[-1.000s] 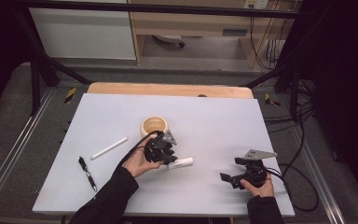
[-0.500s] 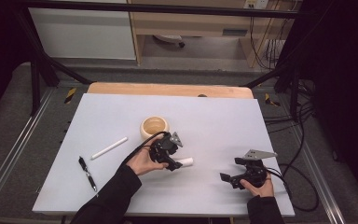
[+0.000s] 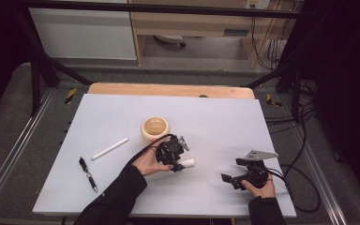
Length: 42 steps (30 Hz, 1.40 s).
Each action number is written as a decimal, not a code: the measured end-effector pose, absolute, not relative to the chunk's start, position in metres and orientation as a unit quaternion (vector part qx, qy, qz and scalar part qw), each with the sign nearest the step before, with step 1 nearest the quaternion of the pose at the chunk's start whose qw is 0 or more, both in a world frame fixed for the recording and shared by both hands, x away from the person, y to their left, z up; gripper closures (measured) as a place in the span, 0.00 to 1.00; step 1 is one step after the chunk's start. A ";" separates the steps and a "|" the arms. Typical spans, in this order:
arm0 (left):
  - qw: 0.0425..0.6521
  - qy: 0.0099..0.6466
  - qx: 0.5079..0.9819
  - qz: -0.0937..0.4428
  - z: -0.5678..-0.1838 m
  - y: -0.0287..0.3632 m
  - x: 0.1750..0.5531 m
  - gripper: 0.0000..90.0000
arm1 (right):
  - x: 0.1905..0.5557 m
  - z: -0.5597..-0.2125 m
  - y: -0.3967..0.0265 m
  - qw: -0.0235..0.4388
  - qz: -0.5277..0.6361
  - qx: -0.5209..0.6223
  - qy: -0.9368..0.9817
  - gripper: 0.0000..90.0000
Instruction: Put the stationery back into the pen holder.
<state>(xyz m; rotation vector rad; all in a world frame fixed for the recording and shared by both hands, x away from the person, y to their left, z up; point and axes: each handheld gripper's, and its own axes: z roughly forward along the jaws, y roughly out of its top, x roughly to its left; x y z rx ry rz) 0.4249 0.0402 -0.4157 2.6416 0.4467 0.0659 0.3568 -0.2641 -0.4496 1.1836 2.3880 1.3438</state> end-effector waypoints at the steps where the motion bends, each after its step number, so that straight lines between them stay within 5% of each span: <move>1: 0.227 0.161 0.960 0.025 -0.416 0.039 0.425 0.63 | 0.357 -0.450 -0.264 0.078 0.449 0.395 0.798 0.01; 13: 0.212 0.140 0.967 0.032 -0.423 0.031 0.426 0.75 | 0.357 -0.449 -0.265 0.079 0.448 0.395 0.798 0.01; 42: 0.219 0.153 0.962 0.047 -0.411 0.038 0.428 0.77 | 0.357 -0.450 -0.264 0.079 0.448 0.395 0.798 0.01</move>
